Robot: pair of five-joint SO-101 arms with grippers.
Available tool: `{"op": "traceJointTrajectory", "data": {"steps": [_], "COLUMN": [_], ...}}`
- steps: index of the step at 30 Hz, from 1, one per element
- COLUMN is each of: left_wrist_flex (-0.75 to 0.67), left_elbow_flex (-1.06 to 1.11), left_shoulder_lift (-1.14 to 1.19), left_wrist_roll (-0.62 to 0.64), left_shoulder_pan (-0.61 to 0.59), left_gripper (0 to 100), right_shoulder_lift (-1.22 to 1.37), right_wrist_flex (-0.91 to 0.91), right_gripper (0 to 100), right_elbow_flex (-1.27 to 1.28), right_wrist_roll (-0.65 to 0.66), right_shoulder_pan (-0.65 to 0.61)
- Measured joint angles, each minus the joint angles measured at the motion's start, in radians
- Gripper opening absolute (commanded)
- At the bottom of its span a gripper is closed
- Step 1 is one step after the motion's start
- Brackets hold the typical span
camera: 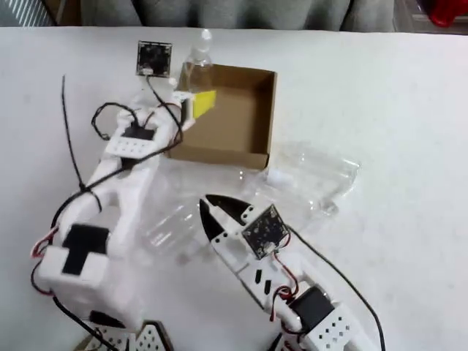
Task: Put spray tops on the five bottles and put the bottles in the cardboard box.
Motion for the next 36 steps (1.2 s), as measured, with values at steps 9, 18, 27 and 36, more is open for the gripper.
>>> {"op": "traceJointTrajectory", "data": {"steps": [9,18,27,36], "left_wrist_flex": [0.186,0.402,0.516,0.755], "left_elbow_flex": [0.160,0.405,0.689,0.707], "left_shoulder_lift": [-0.247,-0.612,-1.016,-1.200], "left_wrist_roll": [0.000,0.000,0.000,0.000], "left_shoulder_pan": [-0.005,-0.107,-0.146,-0.146], "left_gripper": [36,36,36,36], "right_shoulder_lift": [0.000,0.000,0.000,0.000], "right_wrist_flex": [0.000,0.000,0.000,0.000], "right_gripper": [1.5,1.5,1.5,1.5], "right_elbow_flex": [0.000,0.000,0.000,0.000], "right_wrist_roll": [0.000,0.032,0.097,0.097], "right_shoulder_pan": [0.048,0.058,0.054,0.054]}}
